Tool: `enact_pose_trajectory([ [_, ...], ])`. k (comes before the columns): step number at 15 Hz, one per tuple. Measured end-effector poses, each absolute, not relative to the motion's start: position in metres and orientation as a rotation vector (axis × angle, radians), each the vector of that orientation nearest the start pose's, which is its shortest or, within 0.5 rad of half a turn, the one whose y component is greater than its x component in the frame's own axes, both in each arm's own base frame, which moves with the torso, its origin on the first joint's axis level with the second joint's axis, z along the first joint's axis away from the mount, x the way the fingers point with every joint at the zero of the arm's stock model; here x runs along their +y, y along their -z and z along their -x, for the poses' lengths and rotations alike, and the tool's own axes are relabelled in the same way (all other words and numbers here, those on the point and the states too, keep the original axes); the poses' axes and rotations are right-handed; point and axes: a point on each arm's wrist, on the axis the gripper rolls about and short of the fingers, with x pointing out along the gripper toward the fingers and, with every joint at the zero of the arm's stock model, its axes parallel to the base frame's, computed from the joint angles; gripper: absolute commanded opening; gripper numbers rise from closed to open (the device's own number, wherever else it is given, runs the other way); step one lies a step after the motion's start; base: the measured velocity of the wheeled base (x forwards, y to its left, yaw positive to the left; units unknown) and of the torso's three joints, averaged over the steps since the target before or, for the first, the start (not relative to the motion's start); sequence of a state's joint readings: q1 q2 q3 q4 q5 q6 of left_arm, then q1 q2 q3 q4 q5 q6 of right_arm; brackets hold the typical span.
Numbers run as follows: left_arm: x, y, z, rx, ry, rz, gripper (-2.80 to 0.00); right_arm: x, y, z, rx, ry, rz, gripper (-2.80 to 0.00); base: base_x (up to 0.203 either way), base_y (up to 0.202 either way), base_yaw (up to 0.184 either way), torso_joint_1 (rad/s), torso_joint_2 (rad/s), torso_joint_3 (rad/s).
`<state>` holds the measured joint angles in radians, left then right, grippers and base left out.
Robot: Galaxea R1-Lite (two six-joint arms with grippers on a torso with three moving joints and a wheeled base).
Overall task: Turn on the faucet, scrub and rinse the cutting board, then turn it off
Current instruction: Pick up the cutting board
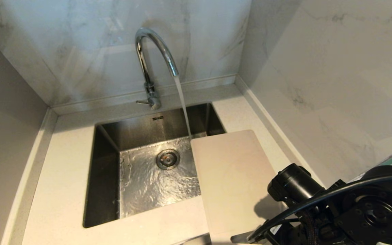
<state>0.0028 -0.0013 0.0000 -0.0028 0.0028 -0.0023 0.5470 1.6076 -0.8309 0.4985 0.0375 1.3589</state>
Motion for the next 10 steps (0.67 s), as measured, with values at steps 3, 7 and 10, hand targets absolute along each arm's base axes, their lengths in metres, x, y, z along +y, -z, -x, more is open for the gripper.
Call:
enact_pose_trajectory([
  [3, 0.000, -0.076, 0.023, -0.004, -0.006, 0.003, -2.80, 0.117, -0.123, -0.191, 1.308, 0.398, -0.843, 0.00, 0.000, 0.000, 0.000, 0.000, 0.00, 0.000],
  [7, 0.000, -0.076, 0.023, -0.004, -0.006, 0.003, -2.80, 0.118, -0.114, -0.192, 1.321, 0.412, -0.834, 0.00, 0.000, 0.000, 0.000, 0.000, 0.00, 0.000],
  [10, 0.000, -0.076, 0.023, -0.004, -0.006, 0.003, -2.80, 0.120, -0.105, -0.195, 1.329, 0.429, -0.827, 0.00, 0.000, 0.000, 0.000, 0.000, 0.00, 0.000],
])
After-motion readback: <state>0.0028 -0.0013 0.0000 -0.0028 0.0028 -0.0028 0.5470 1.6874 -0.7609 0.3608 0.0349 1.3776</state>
